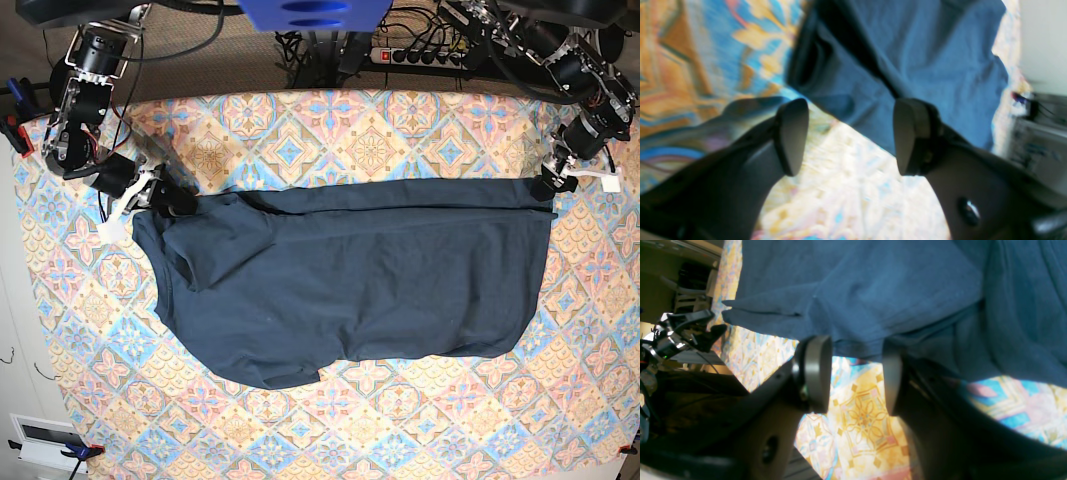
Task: Layout the t-shirt on the table in an organized manner, then fold the t-shirt properly
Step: 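Lift the held edge with both grippers and fold it over the shirt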
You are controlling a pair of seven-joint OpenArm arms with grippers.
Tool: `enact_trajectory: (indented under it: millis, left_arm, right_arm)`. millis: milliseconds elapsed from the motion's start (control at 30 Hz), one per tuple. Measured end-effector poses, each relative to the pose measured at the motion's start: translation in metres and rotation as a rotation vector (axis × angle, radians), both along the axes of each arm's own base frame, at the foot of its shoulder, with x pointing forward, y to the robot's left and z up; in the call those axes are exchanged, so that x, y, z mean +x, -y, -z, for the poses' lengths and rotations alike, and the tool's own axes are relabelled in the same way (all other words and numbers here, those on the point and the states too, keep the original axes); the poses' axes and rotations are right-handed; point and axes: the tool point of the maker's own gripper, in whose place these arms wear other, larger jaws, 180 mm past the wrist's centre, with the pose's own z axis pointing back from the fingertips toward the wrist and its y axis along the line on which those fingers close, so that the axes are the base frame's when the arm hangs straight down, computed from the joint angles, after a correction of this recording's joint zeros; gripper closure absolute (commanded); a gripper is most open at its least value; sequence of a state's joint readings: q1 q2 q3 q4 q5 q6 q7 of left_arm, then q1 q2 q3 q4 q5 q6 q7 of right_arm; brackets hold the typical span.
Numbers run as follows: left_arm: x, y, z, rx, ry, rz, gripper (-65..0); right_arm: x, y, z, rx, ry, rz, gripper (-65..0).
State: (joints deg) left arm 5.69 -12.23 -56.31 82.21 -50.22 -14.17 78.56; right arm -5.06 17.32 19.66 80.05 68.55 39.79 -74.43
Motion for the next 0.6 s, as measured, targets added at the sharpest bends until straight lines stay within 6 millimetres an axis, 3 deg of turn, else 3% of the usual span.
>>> enact_trajectory:
  millis: [167, 267, 433, 500, 600]
  left_arm:
    - [0.002, 0.01, 0.014, -0.041, -0.015, -0.017, -39.3]
    - [0.019, 0.021, 0.022, -0.13, 0.017, -0.026, -39.3]
    - [0.039, 0.022, 0.026, -0.187, 0.072, -0.071, -36.7]
    - [0.041, 0.024, 0.028, -0.174, 0.059, -0.057, -25.7]
    - [0.04, 0.031, 0.033, -0.178, 0.032, -0.033, -0.4]
  right_arm:
    - [0.0, 0.0, 0.0, -0.001, -0.002, -0.002, -24.0]
    - [0.0, 0.0, 0.0, -0.002, 0.0, -0.003, -24.0]
    - [0.0, 0.0, -0.001, 0.001, 0.001, -0.003, -24.0]
    - [-0.001, 0.002, 0.0, -0.003, -0.002, 0.0, -24.0]
    - [-0.007, 0.016, 0.001, -0.021, -0.014, 0.029, -24.0]
